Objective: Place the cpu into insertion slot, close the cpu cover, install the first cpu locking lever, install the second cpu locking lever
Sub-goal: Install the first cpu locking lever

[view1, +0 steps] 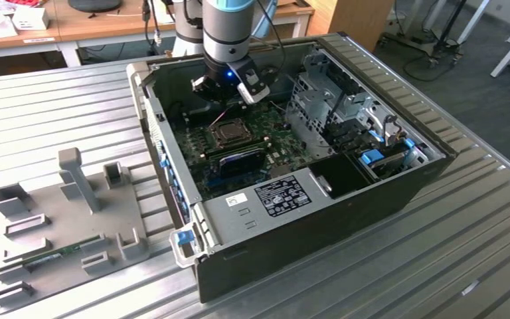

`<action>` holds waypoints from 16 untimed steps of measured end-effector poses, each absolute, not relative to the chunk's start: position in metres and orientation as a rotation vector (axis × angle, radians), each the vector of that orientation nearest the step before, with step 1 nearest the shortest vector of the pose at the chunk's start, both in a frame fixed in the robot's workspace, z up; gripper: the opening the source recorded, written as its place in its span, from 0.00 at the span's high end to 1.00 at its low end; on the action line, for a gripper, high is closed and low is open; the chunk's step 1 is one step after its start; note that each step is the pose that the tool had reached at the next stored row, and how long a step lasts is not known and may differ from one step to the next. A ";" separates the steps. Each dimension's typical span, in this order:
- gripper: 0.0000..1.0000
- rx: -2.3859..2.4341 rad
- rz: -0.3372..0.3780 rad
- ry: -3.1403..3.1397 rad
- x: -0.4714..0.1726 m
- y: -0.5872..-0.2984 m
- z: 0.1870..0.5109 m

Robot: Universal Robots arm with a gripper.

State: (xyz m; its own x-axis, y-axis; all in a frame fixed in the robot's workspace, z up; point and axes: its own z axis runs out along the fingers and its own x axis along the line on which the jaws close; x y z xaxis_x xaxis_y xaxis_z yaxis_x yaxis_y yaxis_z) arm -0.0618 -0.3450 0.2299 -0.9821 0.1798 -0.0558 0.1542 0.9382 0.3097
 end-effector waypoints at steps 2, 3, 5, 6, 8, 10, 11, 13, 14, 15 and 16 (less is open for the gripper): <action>0.90 0.222 0.473 3.017 -0.062 -0.345 0.230; 0.90 0.205 0.474 3.020 -0.062 -0.345 0.230; 0.90 0.190 0.476 3.022 -0.062 -0.345 0.229; 0.90 0.190 0.480 3.021 -0.062 -0.345 0.229; 0.90 0.190 0.482 3.021 -0.062 -0.345 0.229; 0.90 0.190 0.482 3.021 -0.062 -0.345 0.229; 0.90 0.190 0.483 3.021 -0.062 -0.345 0.229; 0.90 0.190 0.507 3.017 -0.062 -0.345 0.229; 0.90 0.191 0.524 3.014 -0.062 -0.345 0.229; 0.90 0.191 0.535 3.012 -0.062 -0.345 0.229; 0.90 0.191 0.536 3.012 -0.062 -0.345 0.229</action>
